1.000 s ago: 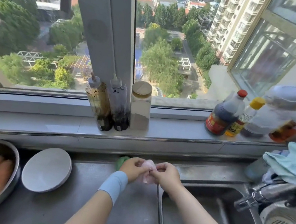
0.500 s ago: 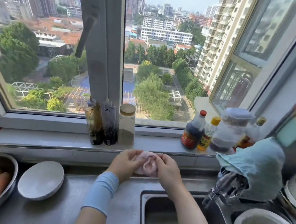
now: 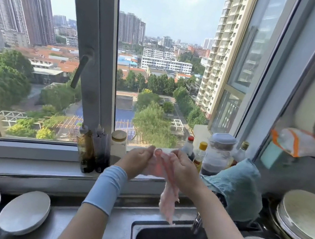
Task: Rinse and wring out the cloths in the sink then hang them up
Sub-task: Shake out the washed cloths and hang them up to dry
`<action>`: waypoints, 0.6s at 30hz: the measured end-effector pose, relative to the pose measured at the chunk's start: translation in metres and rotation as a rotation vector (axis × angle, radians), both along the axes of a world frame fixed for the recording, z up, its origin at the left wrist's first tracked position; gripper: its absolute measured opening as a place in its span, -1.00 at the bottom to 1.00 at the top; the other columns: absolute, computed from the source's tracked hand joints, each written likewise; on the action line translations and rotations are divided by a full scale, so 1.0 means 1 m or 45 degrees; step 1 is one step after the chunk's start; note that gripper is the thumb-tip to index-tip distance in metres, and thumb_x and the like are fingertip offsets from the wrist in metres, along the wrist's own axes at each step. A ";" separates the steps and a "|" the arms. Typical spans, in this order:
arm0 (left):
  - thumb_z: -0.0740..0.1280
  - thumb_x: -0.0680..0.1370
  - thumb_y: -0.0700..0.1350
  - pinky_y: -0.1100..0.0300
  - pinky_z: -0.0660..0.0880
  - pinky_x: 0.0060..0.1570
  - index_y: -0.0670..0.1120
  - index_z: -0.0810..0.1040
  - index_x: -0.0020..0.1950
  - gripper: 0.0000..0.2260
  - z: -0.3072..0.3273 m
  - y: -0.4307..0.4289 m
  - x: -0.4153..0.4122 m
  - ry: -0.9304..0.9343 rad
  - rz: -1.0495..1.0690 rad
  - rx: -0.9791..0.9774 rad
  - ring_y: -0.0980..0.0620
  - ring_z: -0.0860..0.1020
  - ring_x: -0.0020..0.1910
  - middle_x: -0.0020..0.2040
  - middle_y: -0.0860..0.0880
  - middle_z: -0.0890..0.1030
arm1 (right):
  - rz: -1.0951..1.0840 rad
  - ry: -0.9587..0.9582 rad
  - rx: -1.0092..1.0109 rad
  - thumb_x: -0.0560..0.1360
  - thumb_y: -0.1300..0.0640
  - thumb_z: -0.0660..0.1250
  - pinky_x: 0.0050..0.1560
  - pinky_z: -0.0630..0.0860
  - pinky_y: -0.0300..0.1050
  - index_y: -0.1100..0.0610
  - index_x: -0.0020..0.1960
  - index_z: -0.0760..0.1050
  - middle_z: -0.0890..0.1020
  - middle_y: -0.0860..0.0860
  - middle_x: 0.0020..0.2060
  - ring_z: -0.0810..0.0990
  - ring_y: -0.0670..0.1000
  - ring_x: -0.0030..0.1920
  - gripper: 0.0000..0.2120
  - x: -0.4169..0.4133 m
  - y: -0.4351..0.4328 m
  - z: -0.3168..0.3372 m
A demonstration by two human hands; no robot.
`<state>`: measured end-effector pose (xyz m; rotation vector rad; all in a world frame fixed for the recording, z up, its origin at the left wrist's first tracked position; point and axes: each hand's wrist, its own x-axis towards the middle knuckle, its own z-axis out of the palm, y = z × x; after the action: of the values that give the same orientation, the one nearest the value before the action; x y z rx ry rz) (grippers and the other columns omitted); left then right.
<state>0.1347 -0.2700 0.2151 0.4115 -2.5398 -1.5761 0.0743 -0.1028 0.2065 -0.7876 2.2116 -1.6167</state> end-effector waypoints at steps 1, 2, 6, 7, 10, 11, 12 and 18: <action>0.14 0.55 0.28 0.13 0.49 -0.03 -0.09 0.56 -0.13 -0.54 0.009 0.004 -0.001 0.011 -0.045 0.135 -0.04 0.53 -0.15 -0.22 -0.04 0.55 | 0.100 -0.118 -0.093 0.62 -0.15 0.21 -0.15 0.59 -0.20 0.07 0.03 0.42 0.60 0.04 -0.11 0.65 -0.12 -0.22 -0.73 -0.002 0.004 0.004; 0.19 0.50 0.30 0.16 0.54 -0.09 -0.15 0.58 -0.05 -0.49 0.017 0.006 -0.002 0.023 -0.117 0.222 -0.03 0.58 -0.17 -0.19 -0.07 0.59 | 0.141 -0.105 -0.112 0.53 -0.24 0.29 -0.15 0.59 -0.23 0.05 0.09 0.38 0.61 0.07 -0.06 0.68 -0.10 -0.19 -0.63 -0.005 0.009 0.008; 0.48 0.48 -0.05 0.10 0.64 -0.09 -0.10 0.46 0.23 -0.61 0.035 0.006 -0.004 0.138 -0.340 0.372 -0.08 0.67 -0.02 0.09 -0.22 0.60 | -0.086 0.304 0.007 0.30 -0.43 0.42 -0.24 0.64 -0.13 -0.03 -0.03 0.51 0.65 -0.01 -0.17 0.69 -0.02 -0.19 -0.49 -0.014 0.028 0.028; 0.48 0.48 -0.12 0.07 0.64 -0.09 -0.08 0.46 0.24 -0.63 0.040 0.006 -0.005 0.161 -0.361 0.363 -0.12 0.66 0.01 0.11 -0.24 0.59 | -0.135 0.334 -0.016 0.32 -0.41 0.43 -0.18 0.66 -0.07 -0.02 -0.09 0.57 0.66 -0.04 -0.20 0.68 -0.02 -0.17 -0.53 -0.017 0.033 0.034; 0.38 0.56 -0.06 -0.02 0.66 -0.10 -0.09 0.57 0.18 -0.78 0.057 0.009 -0.012 0.203 -0.280 0.197 -0.15 0.65 0.01 0.06 -0.20 0.63 | -0.175 0.339 -0.002 0.45 -0.12 0.47 -0.03 0.64 0.01 0.02 -0.09 0.68 0.69 -0.07 -0.15 0.66 -0.07 -0.10 -0.78 -0.024 0.044 0.045; 0.36 0.57 0.00 0.03 0.66 -0.11 -0.07 0.62 0.11 -0.80 0.062 0.011 -0.015 0.213 -0.242 0.130 -0.12 0.65 -0.02 0.00 -0.16 0.65 | -0.201 0.382 0.034 0.49 -0.05 0.46 -0.04 0.63 -0.01 0.02 -0.05 0.70 0.70 -0.08 -0.12 0.65 -0.12 -0.11 -0.84 -0.025 0.046 0.047; 0.34 0.56 0.05 0.12 0.65 -0.15 -0.03 0.65 0.03 -0.80 0.067 0.014 -0.017 0.215 -0.213 0.057 -0.07 0.65 -0.08 -0.06 -0.11 0.67 | -0.222 0.445 0.070 0.51 0.01 0.44 -0.07 0.60 -0.09 0.01 0.02 0.70 0.71 -0.09 -0.07 0.63 -0.18 -0.14 -0.87 -0.025 0.049 0.050; 0.26 0.59 0.13 0.34 0.49 -0.27 -0.08 0.69 -0.11 -0.65 0.091 0.034 -0.027 0.067 -0.279 -0.278 0.08 0.62 -0.24 -0.19 -0.03 0.69 | -0.064 0.456 -0.013 0.45 -0.22 0.44 0.06 0.62 -0.11 -0.09 0.29 0.58 0.67 -0.19 0.09 0.64 -0.18 0.05 -0.54 -0.017 0.049 0.068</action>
<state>0.1073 -0.2358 0.3063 0.0682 -2.7545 -1.3285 0.0576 -0.0543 0.2748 -1.1075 2.4810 -1.6141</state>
